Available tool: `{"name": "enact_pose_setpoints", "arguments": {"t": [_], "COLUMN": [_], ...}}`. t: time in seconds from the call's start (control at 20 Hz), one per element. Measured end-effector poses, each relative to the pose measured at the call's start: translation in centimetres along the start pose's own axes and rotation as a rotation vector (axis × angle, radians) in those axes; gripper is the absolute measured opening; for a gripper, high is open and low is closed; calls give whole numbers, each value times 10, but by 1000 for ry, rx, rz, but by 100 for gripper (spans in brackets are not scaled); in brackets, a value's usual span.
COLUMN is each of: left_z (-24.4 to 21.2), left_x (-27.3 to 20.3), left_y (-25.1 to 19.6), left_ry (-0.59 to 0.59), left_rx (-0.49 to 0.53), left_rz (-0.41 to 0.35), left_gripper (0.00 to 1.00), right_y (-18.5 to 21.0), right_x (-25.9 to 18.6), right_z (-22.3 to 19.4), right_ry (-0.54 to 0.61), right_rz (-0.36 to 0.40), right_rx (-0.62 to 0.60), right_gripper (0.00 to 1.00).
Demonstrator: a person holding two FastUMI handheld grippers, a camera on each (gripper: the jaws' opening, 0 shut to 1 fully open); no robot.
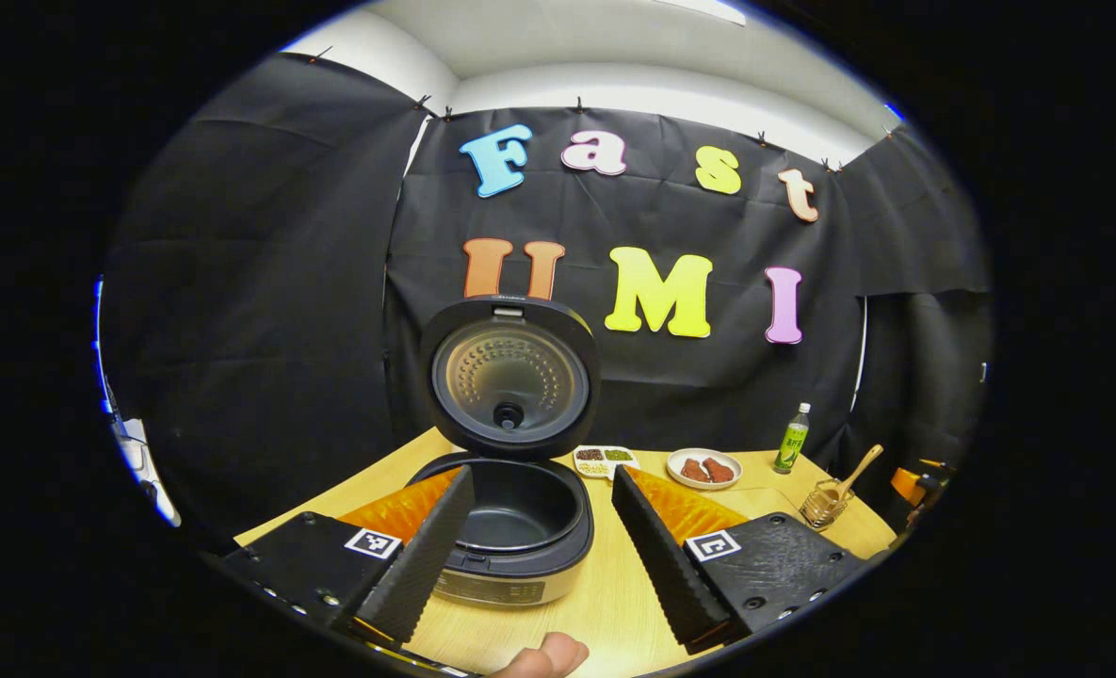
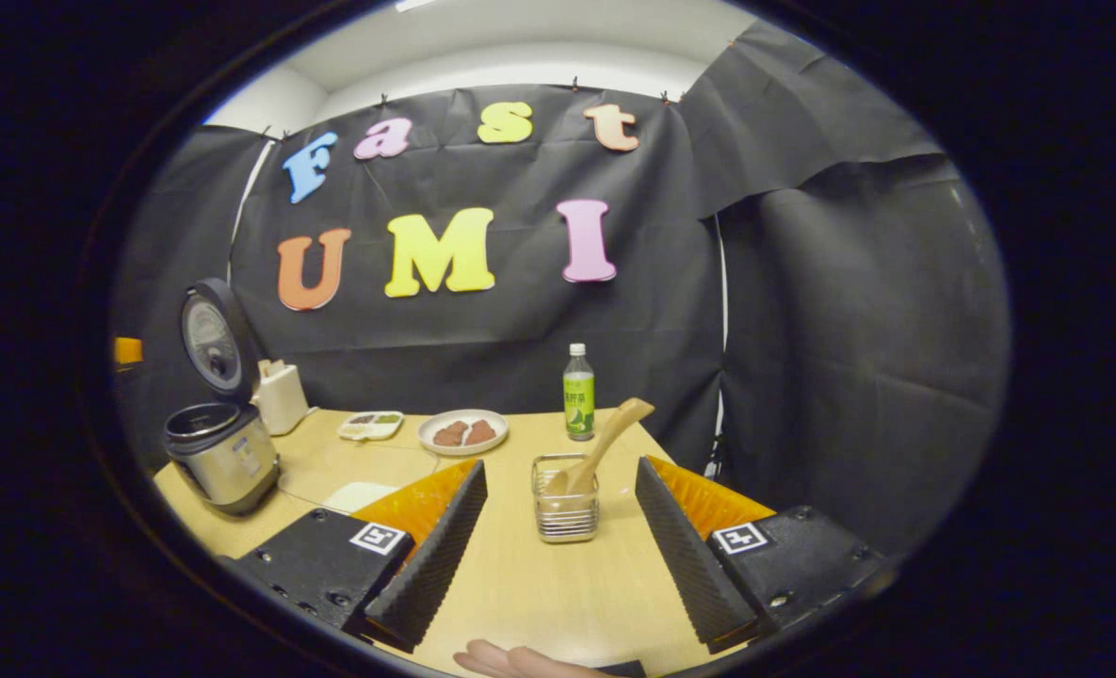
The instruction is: Close the left gripper, press the button to open the rice cooker; take a wooden spoon from the chopstick holder with the right hand, scoop a spoonful of rice and pour it into the rice cooker, then put the wooden spoon back into the chopstick holder.
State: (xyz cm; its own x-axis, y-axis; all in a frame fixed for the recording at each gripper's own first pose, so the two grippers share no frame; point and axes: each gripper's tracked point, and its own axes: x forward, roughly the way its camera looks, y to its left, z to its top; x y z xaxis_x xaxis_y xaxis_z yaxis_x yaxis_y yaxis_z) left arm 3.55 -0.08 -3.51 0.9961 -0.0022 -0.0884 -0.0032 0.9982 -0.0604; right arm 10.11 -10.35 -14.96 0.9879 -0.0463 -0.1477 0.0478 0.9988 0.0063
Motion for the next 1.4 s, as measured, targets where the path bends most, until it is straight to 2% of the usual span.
{"name": "enact_pose_setpoints", "arguments": {"t": [0.15,0.3,0.55,0.65,0.8,0.9,0.95,1.0,1.1,1.15,1.3,1.35,1.4], "left_z": [-22,-42,-57,-59,-47,-41,-38,-36,-32,-32,-33,-34,-34], "left_x": [0,-2,-1,-6,-18,-30,-35,-41,-53,-56,-67,-71,-73], "left_y": [4,4,-4,-14,-28,-42,-48,-54,-66,-70,-73,-72,-73], "left_ry": [-19,-4,2,2,-51,-82,-99,-113,-139,-151,-174,-177,-175], "left_rx": [37,33,36,47,84,108,116,120,126,133,181,194,195], "left_rz": [30,47,47,38,26,5,-6,-19,-44,-56,-57,-55,-55], "left_gripper": [94,94,95,95,94,95,95,95,94,94,94,90,96], "right_y": [-16,-20,-28,-33,-31,-28,-30,-32,-29,-24,-13,-10,-7], "right_x": [48,92,136,153,174,185,189,189,185,179,170,167,162], "right_z": [-10,-29,-26,-30,-22,-16,-16,-15,-8,-10,-6,-3,5], "right_ry": [21,76,46,70,74,63,64,51,31,34,22,4,-20], "right_rz": [-28,-28,-35,-51,-30,-6,-6,-14,-6,1,23,26,26], "right_rx": [45,42,59,65,116,129,124,116,154,173,175,156,132], "right_gripper": [100,100,100,100,100,87,67,59,35,28,18,18,17]}}
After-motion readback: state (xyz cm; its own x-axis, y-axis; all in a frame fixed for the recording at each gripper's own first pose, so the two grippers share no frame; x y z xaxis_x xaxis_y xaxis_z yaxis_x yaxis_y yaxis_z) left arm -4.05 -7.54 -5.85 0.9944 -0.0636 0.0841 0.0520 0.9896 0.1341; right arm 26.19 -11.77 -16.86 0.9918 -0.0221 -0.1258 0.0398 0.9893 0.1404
